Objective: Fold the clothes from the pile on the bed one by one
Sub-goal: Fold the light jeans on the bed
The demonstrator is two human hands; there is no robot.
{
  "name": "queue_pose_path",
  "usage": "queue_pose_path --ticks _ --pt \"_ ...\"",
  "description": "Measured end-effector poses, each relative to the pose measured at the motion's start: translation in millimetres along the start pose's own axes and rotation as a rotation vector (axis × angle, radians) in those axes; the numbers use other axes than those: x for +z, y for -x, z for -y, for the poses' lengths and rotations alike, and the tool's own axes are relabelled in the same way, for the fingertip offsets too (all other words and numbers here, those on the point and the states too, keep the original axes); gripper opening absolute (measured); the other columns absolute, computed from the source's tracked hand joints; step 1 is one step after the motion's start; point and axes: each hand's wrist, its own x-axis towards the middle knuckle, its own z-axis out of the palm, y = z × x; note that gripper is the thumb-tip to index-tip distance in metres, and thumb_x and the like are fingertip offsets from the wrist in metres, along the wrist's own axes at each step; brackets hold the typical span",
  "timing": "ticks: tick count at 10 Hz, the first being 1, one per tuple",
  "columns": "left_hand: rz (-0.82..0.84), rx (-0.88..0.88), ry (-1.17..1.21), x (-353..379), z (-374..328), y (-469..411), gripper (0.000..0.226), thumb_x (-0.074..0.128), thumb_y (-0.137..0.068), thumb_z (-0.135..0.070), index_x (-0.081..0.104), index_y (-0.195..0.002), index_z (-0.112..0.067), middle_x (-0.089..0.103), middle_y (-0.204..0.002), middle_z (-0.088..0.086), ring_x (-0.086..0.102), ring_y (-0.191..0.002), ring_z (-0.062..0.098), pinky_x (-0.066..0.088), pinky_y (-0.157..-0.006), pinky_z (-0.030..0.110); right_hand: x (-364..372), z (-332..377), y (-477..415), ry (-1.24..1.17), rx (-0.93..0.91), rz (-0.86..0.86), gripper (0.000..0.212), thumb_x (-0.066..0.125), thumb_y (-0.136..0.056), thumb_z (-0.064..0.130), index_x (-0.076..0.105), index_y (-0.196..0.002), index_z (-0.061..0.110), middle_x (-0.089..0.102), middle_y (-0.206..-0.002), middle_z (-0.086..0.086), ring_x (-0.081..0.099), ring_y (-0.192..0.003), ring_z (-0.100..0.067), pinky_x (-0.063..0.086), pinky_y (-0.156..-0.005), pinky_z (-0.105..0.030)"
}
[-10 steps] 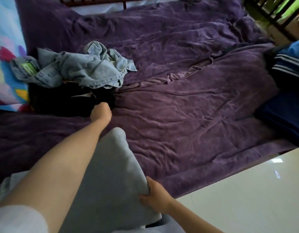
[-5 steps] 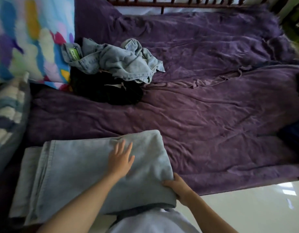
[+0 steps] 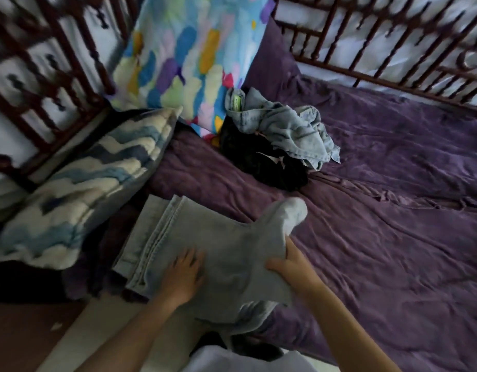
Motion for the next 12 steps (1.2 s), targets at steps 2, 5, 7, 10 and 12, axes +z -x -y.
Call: queue_pose_path --ticks 2,5,7,10,12 --pt "0.027 -0.338 1.897 -65 34 16 0.059 0.030 -0.091 -0.060 0.052 -0.127 -0.019 0.057 -0.129 0.017 0.052 -0.115 0.032 0.040 -0.097 0.040 122 46 -33 0.434 -0.096 0.298 0.081 0.063 -0.082 0.014 0.020 -0.148 0.028 0.047 -0.135 -0.003 0.049 -0.116 -0.021 0.045 -0.091 -0.028" --pt "0.144 -0.350 1.427 -139 35 3 0.031 0.062 -0.086 -0.008 0.059 -0.116 -0.003 0.071 -0.088 0.011 0.067 -0.079 0.025 0.052 -0.062 0.031 174 44 -36 0.531 -0.106 0.433 0.075 0.057 -0.088 0.018 0.014 -0.149 0.024 0.045 -0.134 -0.010 0.049 -0.116 -0.027 0.043 -0.091 -0.034" --pt "0.029 -0.357 1.376 -155 71 7 0.037 0.050 -0.087 0.012 0.055 -0.119 -0.007 0.066 -0.086 0.006 0.063 -0.075 0.021 0.048 -0.060 0.030 157 -1 -28 0.656 -0.333 0.272 0.033 0.052 -0.094 0.032 0.058 -0.123 0.017 0.053 -0.112 -0.007 0.048 -0.102 -0.017 0.036 -0.091 -0.032" --pt "-0.466 0.010 -0.164 -66 80 50 0.069 0.060 -0.078 -0.038 0.042 -0.139 -0.009 0.046 -0.137 0.026 0.042 -0.128 0.043 0.042 -0.093 0.058 146 -68 -39 1.270 -0.213 0.453 0.072 0.042 -0.089 0.060 0.010 -0.148 0.036 -0.012 -0.156 -0.014 -0.014 -0.143 -0.034 0.010 -0.113 -0.054" --pt "-0.167 0.264 -0.411 -13 104 84 0.139 0.080 -0.042 -0.064 0.002 -0.151 -0.023 0.056 -0.131 0.015 0.055 -0.117 0.041 0.046 -0.089 0.057 162 -78 -15 1.547 -0.430 0.352 0.095 0.058 -0.048 0.086 0.062 -0.123 0.029 0.056 -0.133 -0.013 0.053 -0.123 -0.030 0.049 -0.090 -0.051"
